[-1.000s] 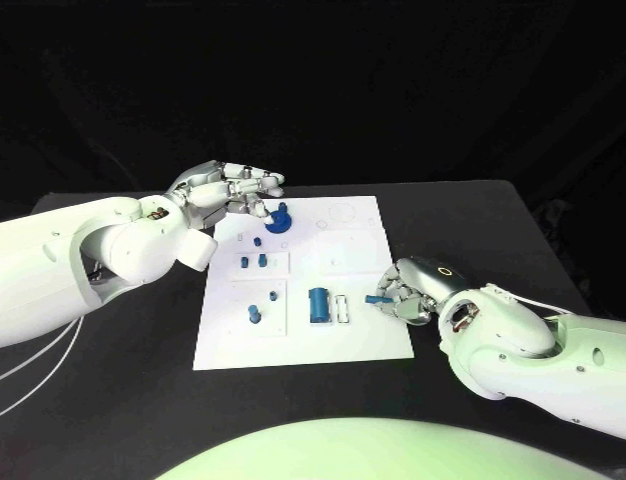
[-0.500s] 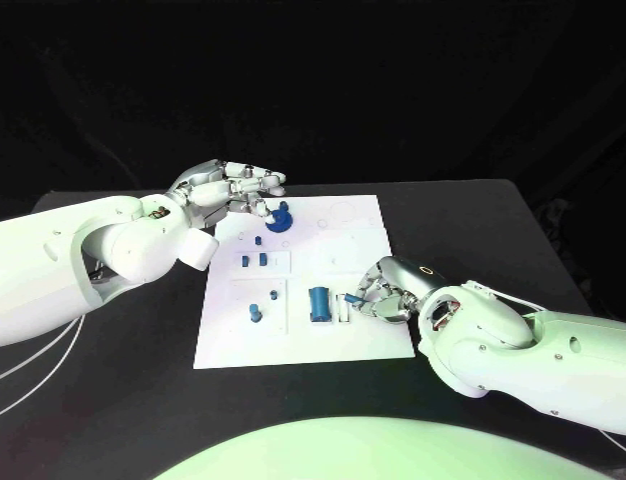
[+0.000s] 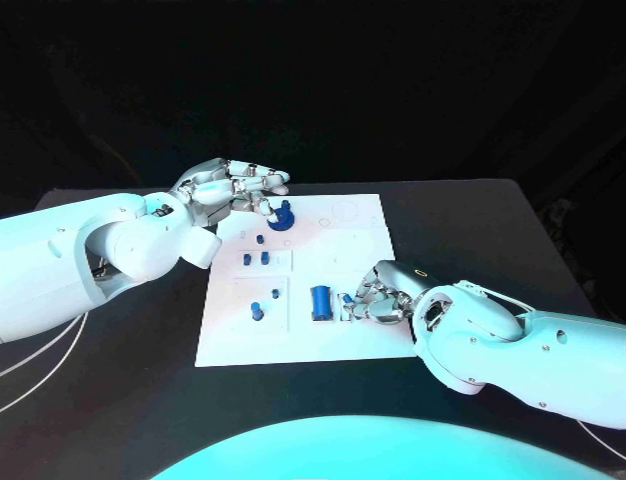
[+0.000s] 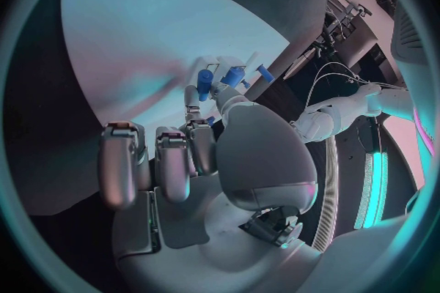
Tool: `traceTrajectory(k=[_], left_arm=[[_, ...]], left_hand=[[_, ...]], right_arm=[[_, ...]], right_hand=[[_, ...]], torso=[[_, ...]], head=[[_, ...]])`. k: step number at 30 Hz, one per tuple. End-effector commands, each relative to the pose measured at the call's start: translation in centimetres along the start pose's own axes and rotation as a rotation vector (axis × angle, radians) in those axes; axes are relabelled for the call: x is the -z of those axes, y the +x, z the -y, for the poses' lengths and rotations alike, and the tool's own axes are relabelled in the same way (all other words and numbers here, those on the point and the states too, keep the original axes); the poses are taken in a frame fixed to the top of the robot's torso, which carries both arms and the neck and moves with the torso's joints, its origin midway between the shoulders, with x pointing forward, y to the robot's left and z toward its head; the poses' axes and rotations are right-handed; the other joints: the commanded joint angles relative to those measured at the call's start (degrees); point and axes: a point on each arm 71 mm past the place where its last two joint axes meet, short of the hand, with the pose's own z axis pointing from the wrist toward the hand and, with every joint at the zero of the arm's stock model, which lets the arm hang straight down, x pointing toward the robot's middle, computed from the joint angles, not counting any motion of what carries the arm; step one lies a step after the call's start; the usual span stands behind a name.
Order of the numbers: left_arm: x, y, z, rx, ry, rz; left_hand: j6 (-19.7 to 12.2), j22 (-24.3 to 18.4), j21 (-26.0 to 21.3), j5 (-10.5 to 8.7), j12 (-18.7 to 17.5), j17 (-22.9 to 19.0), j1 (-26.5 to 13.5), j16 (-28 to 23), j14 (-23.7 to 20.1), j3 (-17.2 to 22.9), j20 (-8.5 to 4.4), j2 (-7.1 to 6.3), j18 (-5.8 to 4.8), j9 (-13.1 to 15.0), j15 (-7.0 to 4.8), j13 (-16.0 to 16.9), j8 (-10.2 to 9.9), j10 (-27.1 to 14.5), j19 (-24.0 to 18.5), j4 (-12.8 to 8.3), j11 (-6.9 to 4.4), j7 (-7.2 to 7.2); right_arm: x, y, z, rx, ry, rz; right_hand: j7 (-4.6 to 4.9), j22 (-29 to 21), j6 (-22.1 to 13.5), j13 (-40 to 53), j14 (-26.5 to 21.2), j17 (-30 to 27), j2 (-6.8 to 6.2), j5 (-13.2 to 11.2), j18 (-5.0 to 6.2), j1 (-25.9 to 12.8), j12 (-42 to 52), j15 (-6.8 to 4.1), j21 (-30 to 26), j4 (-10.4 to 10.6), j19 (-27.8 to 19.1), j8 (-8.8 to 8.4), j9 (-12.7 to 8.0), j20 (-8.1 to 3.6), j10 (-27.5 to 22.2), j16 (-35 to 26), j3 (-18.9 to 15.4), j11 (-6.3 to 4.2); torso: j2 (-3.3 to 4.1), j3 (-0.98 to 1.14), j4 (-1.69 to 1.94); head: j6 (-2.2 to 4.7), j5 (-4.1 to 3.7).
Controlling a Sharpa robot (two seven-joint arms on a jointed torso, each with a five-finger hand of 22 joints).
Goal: Assemble the parts on the task board
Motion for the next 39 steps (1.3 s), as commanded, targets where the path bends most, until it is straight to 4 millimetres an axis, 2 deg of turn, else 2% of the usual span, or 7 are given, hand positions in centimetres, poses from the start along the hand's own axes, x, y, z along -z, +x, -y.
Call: traceTrajectory(k=[1,8,14,23,31,35,39], left_arm=[[-0.04,0.34,0.09,0.002,0.006,-0.031],[-0.04,0.07,0.04,-0.006,0.001,-0.028],[-0.05,0.13,0.04,-0.004,0.001,-0.030],[-0.05,0.18,0.04,-0.003,0.000,-0.031],[-0.02,0.16,0.04,-0.003,-0.001,-0.030],[0.00,0.12,0.04,-0.003,-0.002,-0.029],[0.01,0.10,0.03,-0.003,-0.002,-0.029]], left_hand=[[-0.39,-0.06,-0.24,-0.06,0.34,-0.05,0.43,0.08,-0.53,0.12,0.07,0.01,1.15,0.09,-0.02,-0.05,0.36,-0.43,0.38,-0.18,0.01,-0.02],[-0.39,-0.06,-0.24,-0.06,0.34,-0.05,0.43,0.08,-0.53,0.12,0.07,0.01,1.15,0.09,-0.02,-0.05,0.36,-0.43,0.38,-0.18,0.01,-0.02],[-0.43,-0.07,-0.26,-0.06,0.34,-0.06,0.48,0.08,-0.54,0.14,0.06,0.01,1.15,0.08,-0.02,-0.07,0.36,-0.46,0.39,-0.20,0.02,-0.01],[-0.44,-0.07,-0.26,-0.06,0.34,-0.06,0.48,0.08,-0.55,0.15,0.06,0.00,1.15,0.08,-0.02,-0.07,0.36,-0.47,0.39,-0.21,0.02,0.00],[-0.44,-0.07,-0.26,-0.06,0.34,-0.06,0.48,0.08,-0.55,0.15,0.06,0.00,1.15,0.08,-0.02,-0.07,0.36,-0.47,0.39,-0.21,0.02,0.00],[-0.44,-0.07,-0.26,-0.06,0.34,-0.06,0.48,0.08,-0.55,0.15,0.06,0.00,1.15,0.08,-0.02,-0.07,0.36,-0.47,0.39,-0.21,0.02,0.00],[-0.44,-0.07,-0.26,-0.06,0.34,-0.06,0.48,0.08,-0.55,0.15,0.06,0.00,1.15,0.08,-0.02,-0.07,0.36,-0.47,0.39,-0.21,0.02,0.00]], right_arm=[[-0.18,0.29,0.09,-0.001,0.020,-0.032],[-0.53,0.48,-0.04,-0.006,0.022,-0.032],[-0.81,0.48,0.09,-0.008,0.029,-0.025],[-0.95,0.56,-0.02,-0.011,0.028,-0.028],[-0.95,0.57,0.01,-0.013,0.027,-0.030],[-0.89,0.50,0.02,-0.017,0.025,-0.024],[-0.81,0.36,0.18,-0.017,0.025,-0.013]], right_hand=[[-1.09,12.55,1.13,6.87,5.86,15.09,-0.12,0.14,-0.77,-0.47,0.31,-0.35,0.32,0.48,4.77,0.33,0.20,-0.41,0.32,0.31,-0.05,-0.41],[-1.16,12.56,1.19,6.99,5.86,15.09,-0.09,0.19,-0.77,-0.66,0.48,-0.40,0.34,0.60,4.77,0.49,0.30,-0.45,0.42,0.31,-0.03,-0.47],[-1.26,12.57,1.25,7.11,5.86,15.09,0.11,0.31,-0.77,-0.75,0.65,-0.46,0.35,0.69,4.78,0.70,0.43,-0.50,0.52,0.31,0.11,-0.54],[-1.32,12.65,1.25,7.31,5.86,15.09,0.04,0.32,-0.81,-1.60,0.92,-0.54,0.52,1.20,4.81,1.14,0.72,-0.60,0.67,0.31,-0.03,-0.62],[-1.23,12.66,0.98,7.40,5.86,15.09,-0.57,-1.79,-0.80,-5.23,0.97,-0.49,0.42,3.64,4.80,2.04,1.31,-0.62,0.74,0.31,-1.62,-0.53],[-1.15,12.62,0.84,7.31,5.86,15.07,-1.38,-0.30,-0.77,-7.12,0.76,-0.44,0.22,4.89,4.77,2.47,1.58,-0.61,0.65,0.29,-3.48,-0.46],[-1.19,12.62,0.76,7.31,5.86,15.08,-1.37,0.04,-0.76,-7.36,0.75,-0.46,0.19,5.16,4.77,2.62,1.67,-0.61,0.65,0.29,-3.98,-0.48]], torso=[[0.01,0.02,-0.03],[0.00,0.05,-0.03],[-0.06,-0.04,0.10],[-0.05,0.01,-0.07],[-0.02,0.00,-0.04],[-0.03,0.03,-0.07],[-0.05,0.03,-0.09]], head=[[-0.15,-0.01],[-0.12,0.09],[0.08,0.12],[0.05,0.24],[0.04,0.25],[0.05,0.25],[0.03,0.21]])
